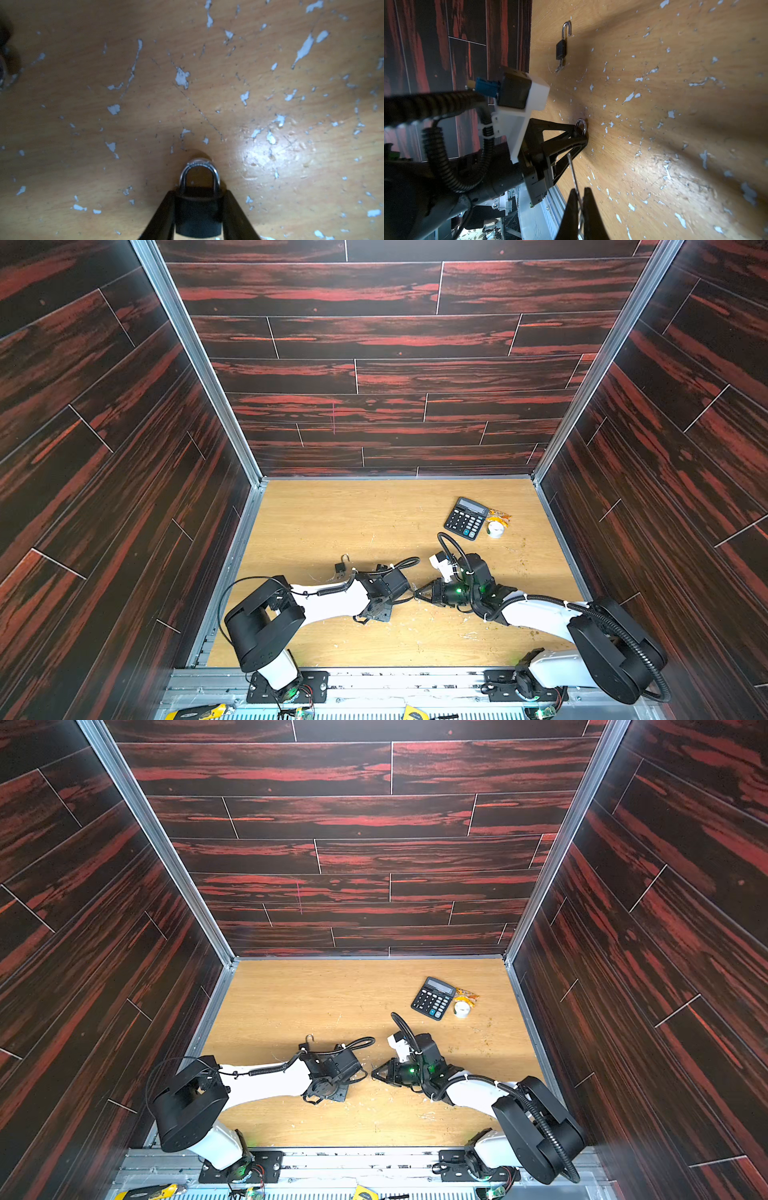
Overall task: Unlock with the key
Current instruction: 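Close the left gripper on the grey padlock's body, then lift the grey padlock with the left gripper toward the right gripper's key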
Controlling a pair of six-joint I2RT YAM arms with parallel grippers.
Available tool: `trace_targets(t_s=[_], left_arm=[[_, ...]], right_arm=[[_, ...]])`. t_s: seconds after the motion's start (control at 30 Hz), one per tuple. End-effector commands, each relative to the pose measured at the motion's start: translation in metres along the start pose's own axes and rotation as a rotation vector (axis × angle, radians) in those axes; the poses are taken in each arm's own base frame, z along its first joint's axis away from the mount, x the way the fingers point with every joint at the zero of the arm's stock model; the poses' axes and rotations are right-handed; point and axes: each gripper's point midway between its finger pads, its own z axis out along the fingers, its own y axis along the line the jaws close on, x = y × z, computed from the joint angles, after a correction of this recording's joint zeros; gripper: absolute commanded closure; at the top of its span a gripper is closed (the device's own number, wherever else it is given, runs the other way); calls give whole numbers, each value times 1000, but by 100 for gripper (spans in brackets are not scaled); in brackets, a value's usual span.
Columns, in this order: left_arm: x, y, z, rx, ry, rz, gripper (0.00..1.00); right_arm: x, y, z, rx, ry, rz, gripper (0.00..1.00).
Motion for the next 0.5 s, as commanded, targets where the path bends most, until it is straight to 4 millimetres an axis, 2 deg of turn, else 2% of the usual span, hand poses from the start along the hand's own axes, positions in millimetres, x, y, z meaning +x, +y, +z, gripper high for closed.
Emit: trace_targets(t_s=[0.0, 0.27, 0.37, 0.47], left_arm=[[26, 27, 12, -121, 92, 15, 70], [12, 18, 1, -81, 47, -16, 88], [-3, 12, -13, -44, -11, -62, 99], [-20, 8, -30, -10, -74, -136, 100]], right_arm=[[2, -1, 0, -12, 8, 5, 100], [0, 4, -5, 1, 13, 10, 100], [-1, 7, -9, 13, 11, 11, 100], [-2, 7, -14, 45, 2, 27, 100]])
